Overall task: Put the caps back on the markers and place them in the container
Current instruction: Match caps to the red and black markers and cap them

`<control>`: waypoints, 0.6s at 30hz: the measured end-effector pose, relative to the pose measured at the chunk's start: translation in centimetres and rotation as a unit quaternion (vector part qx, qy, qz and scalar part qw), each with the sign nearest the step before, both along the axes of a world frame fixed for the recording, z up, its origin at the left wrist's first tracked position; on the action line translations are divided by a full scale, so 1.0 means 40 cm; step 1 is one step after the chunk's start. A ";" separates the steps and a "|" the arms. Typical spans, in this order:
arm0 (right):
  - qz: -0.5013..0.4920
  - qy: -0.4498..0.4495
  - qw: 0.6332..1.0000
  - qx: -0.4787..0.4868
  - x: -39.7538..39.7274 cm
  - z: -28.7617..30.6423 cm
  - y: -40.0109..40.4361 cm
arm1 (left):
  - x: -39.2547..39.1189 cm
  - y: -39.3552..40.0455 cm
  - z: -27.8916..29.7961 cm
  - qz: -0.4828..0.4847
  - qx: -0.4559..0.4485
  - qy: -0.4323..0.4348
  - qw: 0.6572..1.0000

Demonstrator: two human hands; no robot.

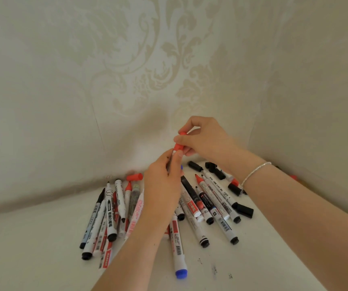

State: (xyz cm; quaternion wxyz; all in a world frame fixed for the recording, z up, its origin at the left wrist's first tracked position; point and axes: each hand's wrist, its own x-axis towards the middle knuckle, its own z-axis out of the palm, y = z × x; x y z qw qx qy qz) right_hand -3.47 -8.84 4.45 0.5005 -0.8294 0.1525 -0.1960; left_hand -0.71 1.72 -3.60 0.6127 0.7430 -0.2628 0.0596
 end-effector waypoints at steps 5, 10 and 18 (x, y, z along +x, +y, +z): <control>-0.015 0.000 1.000 -0.014 -0.010 0.001 0.003 | -0.008 -0.011 0.006 -0.009 -0.014 0.002 1.000; -0.023 -0.004 0.997 -0.070 -0.057 -0.019 0.020 | -0.014 -0.023 0.004 -0.069 -0.015 0.023 0.997; -0.071 0.233 0.951 -0.192 -0.244 0.073 -0.150 | -0.011 -0.005 -0.012 -0.064 0.075 -0.027 0.995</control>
